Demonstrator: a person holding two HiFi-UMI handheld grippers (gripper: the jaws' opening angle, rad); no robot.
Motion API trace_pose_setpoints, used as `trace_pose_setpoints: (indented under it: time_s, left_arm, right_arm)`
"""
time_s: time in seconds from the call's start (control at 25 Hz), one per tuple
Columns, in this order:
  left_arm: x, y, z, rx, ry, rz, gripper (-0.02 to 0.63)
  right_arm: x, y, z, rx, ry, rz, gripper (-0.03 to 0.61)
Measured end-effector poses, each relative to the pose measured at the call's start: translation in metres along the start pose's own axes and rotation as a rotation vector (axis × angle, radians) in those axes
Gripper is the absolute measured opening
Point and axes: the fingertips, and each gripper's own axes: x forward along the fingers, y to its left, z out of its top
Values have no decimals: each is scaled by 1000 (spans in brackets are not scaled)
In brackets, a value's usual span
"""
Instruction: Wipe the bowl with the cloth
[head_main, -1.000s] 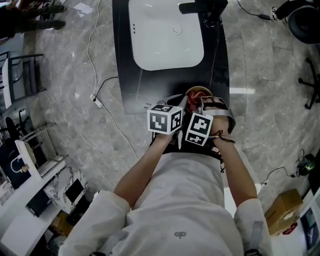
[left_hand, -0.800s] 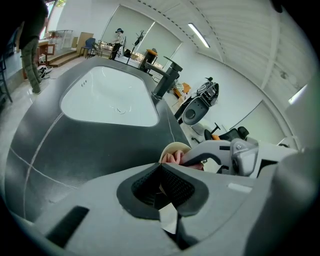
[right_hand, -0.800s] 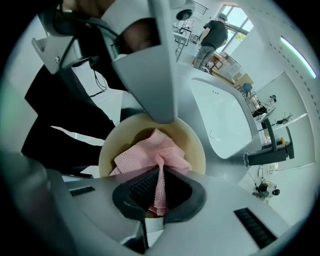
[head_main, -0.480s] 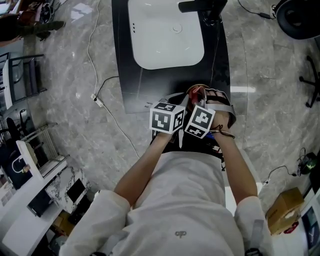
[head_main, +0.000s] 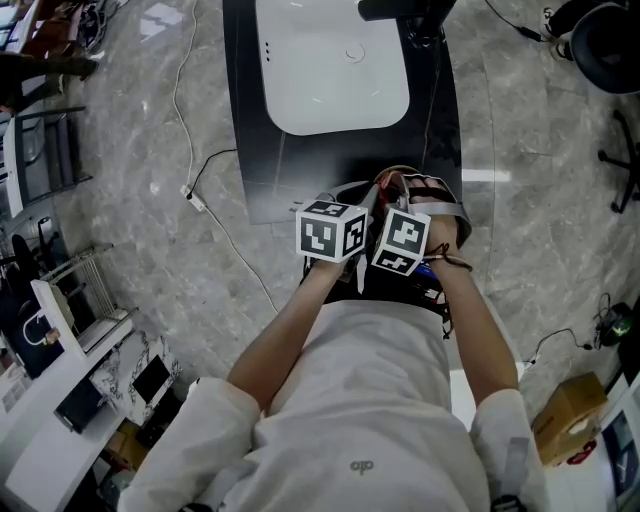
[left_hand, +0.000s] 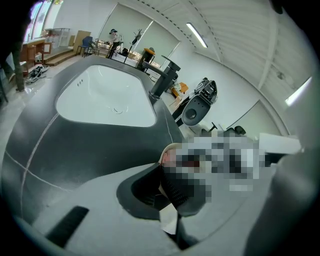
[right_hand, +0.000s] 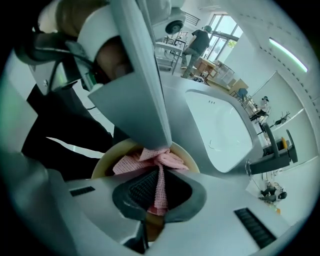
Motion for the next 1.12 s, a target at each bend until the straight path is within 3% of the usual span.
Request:
trace_pose_setpoints:
  time_s: [0.28,0.44,0.76,1.12]
  left_arm:
    - [0,1,0,-54,-23,0,15]
    - [0,-1,2,-60,-28,-2,15]
    - [3,-2,3,-67,-24,-21,15]
    - [2,-5,5,-39,-13,-13,15]
  right_arm:
    - [-10,29,5,-4,-15,120,15]
    - [-21,34,-6,-7,19,135,15]
    - [-35,8,-40,-91,114,7,15]
    - [-51,-37,-42,-54,80,-167,15]
